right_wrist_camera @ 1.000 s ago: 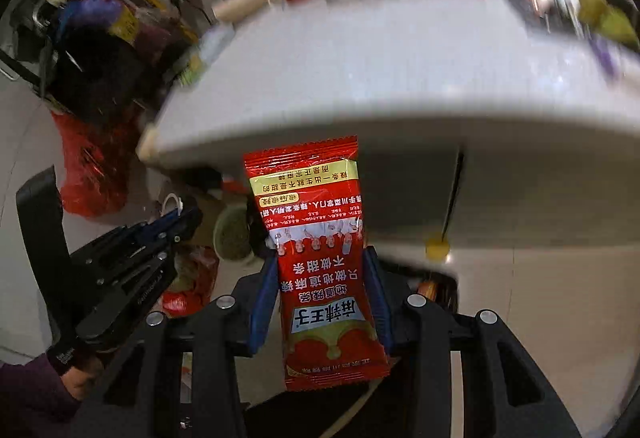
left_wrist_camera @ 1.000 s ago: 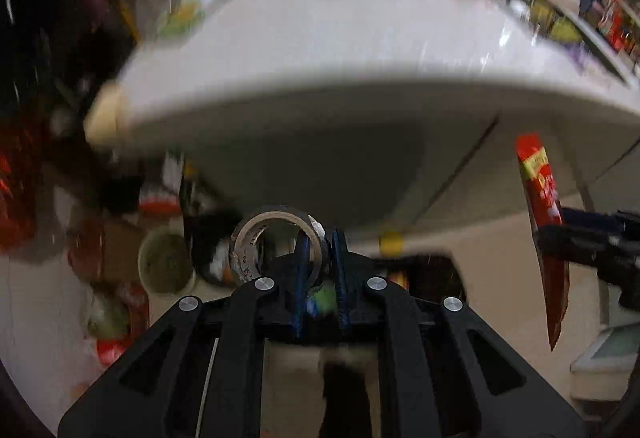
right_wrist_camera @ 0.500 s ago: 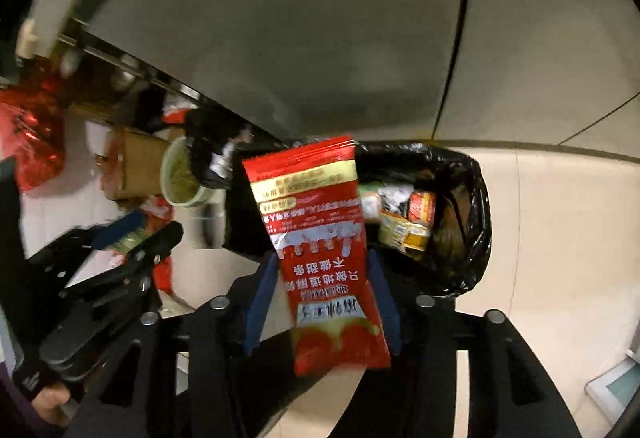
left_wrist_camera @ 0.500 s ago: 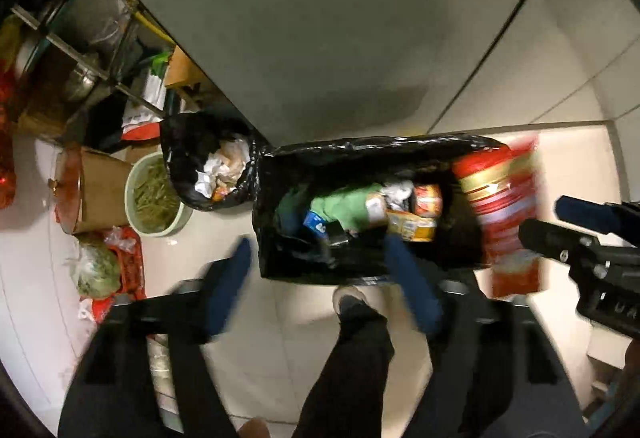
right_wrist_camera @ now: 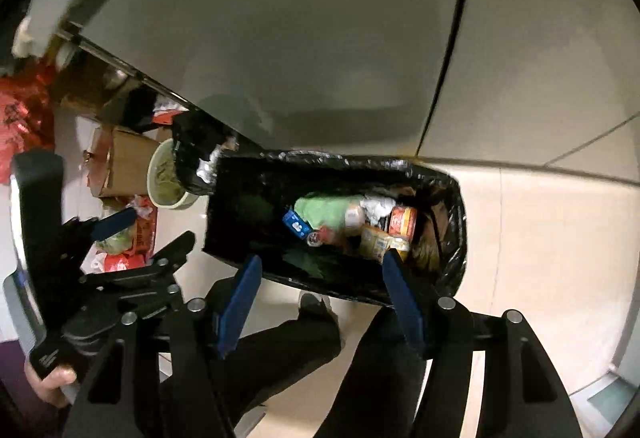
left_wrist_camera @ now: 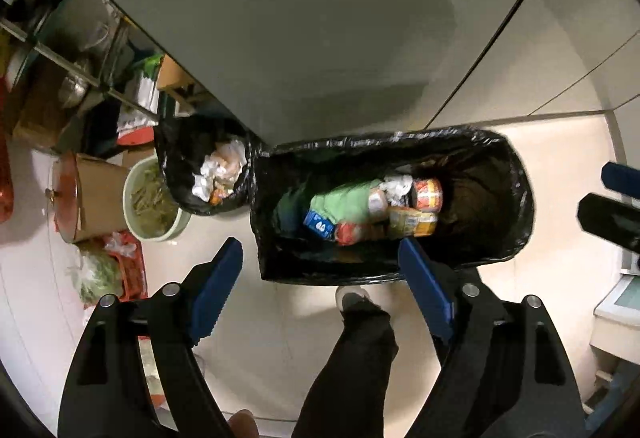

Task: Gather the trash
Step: 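Move both open grippers back over the counter toward the clear plastic container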

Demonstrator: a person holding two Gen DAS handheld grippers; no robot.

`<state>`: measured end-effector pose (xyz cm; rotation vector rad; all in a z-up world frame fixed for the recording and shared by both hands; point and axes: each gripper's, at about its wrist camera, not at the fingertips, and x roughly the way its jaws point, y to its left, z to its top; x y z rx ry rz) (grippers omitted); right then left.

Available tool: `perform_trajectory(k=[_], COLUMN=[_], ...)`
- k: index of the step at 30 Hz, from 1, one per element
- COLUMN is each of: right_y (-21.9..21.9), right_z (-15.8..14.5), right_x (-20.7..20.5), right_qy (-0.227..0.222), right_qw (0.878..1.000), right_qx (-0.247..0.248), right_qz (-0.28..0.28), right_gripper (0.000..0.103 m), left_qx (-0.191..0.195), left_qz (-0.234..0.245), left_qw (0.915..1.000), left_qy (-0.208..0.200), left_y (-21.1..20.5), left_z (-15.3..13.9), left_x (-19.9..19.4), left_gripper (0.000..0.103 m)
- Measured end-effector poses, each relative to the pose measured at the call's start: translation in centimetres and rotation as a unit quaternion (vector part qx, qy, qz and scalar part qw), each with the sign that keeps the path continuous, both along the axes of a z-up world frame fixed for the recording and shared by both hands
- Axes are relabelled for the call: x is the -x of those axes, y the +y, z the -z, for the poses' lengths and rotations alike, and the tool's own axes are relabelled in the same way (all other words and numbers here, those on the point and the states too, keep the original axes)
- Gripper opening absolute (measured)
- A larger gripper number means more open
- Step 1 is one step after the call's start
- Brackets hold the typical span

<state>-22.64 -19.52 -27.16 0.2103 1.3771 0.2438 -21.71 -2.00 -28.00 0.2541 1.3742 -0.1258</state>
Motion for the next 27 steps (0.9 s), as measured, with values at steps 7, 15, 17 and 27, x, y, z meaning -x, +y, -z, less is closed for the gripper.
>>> perform_trajectory(k=[7,15,17,27], right_y=[-1.5,-4.4,-5.5,-9.7], right_z=[-11.3,-25.3,-26.9,-26.7], right_x=[-0.5,-5.9,-8.7,-25.7], right_qy=[-0.074,-0.224,-0.254,-0.243], right_qw=[0.996,0.973,0.966,0.968], right_qx=[0.008,0.013,0.023,0.053], right_qz=[-0.040,-0.057,-0.050,-0.035], right_gripper=[0.063,0.085,0.085,0.093], left_qx=[0.018,0.059,0.071,0.077], left_qz=[0.011,-0.028,-0.043,-0.096], left_qw=[0.9983,0.9824,0.9763,0.9596], left_qy=[-0.054,-0.175,-0.200,-0.253], left_y=[0.1,0.7,0.1,-6.3], left_z=[-8.3,-22.8,-25.3,-29.2], left_x=[-0.8,-5.1,-7.4,-19.3], left_gripper=[0.078,0.080,0.086,0.087])
